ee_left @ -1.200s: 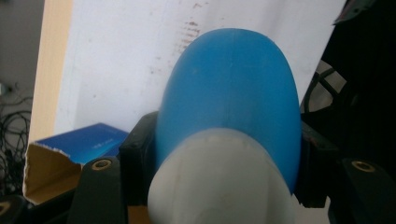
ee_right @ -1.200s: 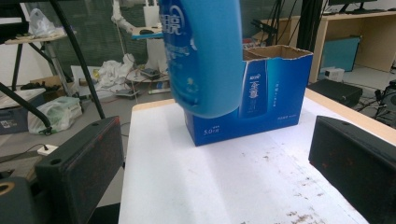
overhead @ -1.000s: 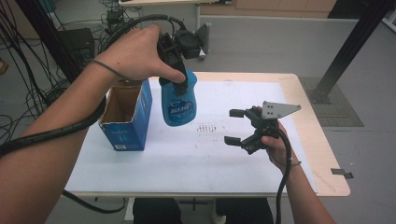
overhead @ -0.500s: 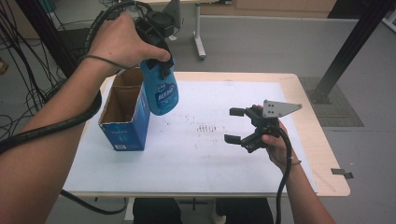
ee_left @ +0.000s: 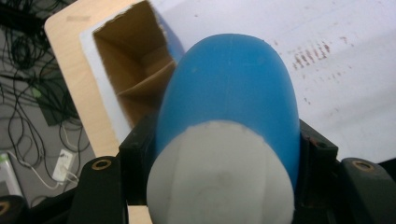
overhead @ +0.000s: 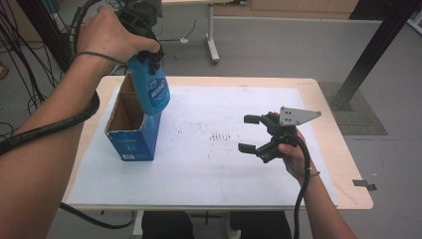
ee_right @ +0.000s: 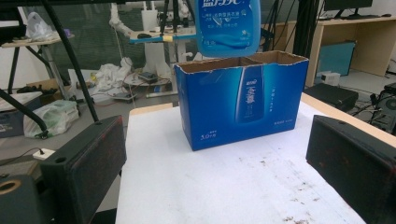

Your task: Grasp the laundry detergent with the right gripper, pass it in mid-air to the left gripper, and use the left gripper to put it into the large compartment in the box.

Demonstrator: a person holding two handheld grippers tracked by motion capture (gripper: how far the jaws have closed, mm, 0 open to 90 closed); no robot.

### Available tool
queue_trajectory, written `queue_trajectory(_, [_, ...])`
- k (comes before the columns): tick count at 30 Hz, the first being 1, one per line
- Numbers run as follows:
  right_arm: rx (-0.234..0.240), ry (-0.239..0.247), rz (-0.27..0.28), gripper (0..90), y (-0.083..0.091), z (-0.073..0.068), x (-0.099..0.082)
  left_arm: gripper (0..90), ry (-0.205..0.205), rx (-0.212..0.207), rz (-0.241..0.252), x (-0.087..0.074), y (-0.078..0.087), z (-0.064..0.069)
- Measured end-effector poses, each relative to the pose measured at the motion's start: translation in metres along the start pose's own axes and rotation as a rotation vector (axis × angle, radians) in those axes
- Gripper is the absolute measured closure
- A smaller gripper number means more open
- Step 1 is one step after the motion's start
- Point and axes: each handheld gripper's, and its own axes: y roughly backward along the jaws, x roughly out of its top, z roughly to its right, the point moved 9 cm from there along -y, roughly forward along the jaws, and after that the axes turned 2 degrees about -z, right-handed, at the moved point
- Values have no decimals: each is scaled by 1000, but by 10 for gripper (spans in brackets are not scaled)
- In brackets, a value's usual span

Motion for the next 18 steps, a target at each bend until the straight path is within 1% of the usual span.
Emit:
queue_trajectory(2, [1,0,3,47,0,0,0,377,38,3,3,-1,-1,-8])
queue_trajectory(6, [-3,-1,0,47,0,0,0,377,93,21,-2,-3,-4,-23])
queue_trajectory(8, [-3,-1,0,47,0,0,0,377,112,34,-7,-3,-6,-30])
queue_trajectory(13, [-1,-2,0,47,-1,0,0,377,169,48,-15,-5,-9,-45])
queue_trajectory(14, [-1,-2,0,47,-1,0,0,377,184,53,-16,-5,-10,-48])
queue_trajectory(18, [-1,-2,2,47,-2,0,0,377,216,70,-19,-6,-10,-55])
